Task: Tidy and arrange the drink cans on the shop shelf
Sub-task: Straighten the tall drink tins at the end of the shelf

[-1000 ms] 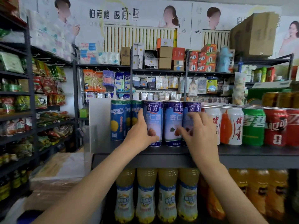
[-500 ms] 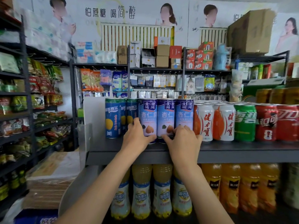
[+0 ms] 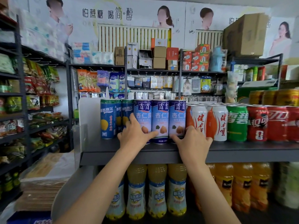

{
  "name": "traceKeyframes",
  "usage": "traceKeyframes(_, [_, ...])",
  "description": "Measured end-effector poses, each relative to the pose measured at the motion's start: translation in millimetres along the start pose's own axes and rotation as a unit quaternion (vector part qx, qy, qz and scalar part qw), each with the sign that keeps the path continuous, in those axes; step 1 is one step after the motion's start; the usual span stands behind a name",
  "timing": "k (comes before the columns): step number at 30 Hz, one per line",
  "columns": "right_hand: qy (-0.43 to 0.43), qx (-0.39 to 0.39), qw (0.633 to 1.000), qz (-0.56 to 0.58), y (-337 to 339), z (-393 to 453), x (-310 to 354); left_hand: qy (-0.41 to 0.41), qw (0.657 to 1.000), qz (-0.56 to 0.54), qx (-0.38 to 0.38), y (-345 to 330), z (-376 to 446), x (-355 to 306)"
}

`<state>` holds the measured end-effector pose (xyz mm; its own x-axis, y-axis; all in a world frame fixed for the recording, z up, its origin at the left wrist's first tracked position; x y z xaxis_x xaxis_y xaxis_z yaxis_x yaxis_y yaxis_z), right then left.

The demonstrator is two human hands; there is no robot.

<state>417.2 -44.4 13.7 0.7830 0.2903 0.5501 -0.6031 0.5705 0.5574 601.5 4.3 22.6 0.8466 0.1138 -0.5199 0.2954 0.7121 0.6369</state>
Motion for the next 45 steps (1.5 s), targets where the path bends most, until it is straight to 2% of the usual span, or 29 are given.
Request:
traceKeyframes(10, [-0.020, 0.009, 1.000, -0.001, 0, 4, -1, -0.011, 0.999, 0.041, 0.002, 5, -4, -5])
traceKeyframes(13, [-0.024, -0.008, 0.999, 0.039, 14, -1, 0, -0.050, 0.997, 0.012, -0.050, 30, -5, -3])
traceKeyframes(16, [0.067, -0.031, 0.974, 0.213, 40, -16, 37, -0.076, 0.988, -0.024, -0.133, 71, 0, 14])
traceKeyframes(18, [0.161, 0.009, 0.951, 0.262, 43, -32, 81, -0.055, 0.987, -0.041, -0.143, 87, 7, 34])
traceKeyframes(20, [0.215, 0.081, 0.944, 0.238, 24, -42, 124, -0.019, 0.992, -0.034, -0.116, 91, 14, 55])
traceKeyframes(23, [0.212, 0.180, 0.945, 0.174, -20, -45, 165, 0.016, 0.997, -0.052, -0.061, 85, 24, 80])
traceKeyframes(25, [0.201, 0.209, 0.947, 0.137, -40, -41, 180, 0.027, 0.997, -0.065, -0.035, 81, 32, 88])
traceKeyframes(31, [0.220, 0.202, 0.953, 0.058, -60, -21, 211, 0.022, 0.988, -0.154, 0.006, 67, 51, 100])
traceKeyframes(36, [0.218, 0.209, 0.953, 0.002, -72, -1, 222, -0.013, 0.987, -0.162, 0.006, 68, 54, 102])
traceKeyframes(40, [0.179, 0.205, 0.962, 0.028, -78, 8, 222, -0.022, 0.988, -0.153, 0.026, 77, 53, 107])
traceKeyframes(45, [0.198, 0.202, 0.959, 0.020, -85, 3, 224, -0.037, 0.986, -0.160, 0.038, 84, 46, 106])
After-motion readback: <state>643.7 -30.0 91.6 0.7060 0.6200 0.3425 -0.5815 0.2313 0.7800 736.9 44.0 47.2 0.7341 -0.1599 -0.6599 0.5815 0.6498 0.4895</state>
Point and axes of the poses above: each hand's wrist, its own z-axis towards the middle knuckle, its own y-axis out of the back of the hand, x = y × z, the point moved 7 cm from there along z, towards the middle knuckle, and after that the axes turned 8 degrees about -y, right-handed, at the moved point
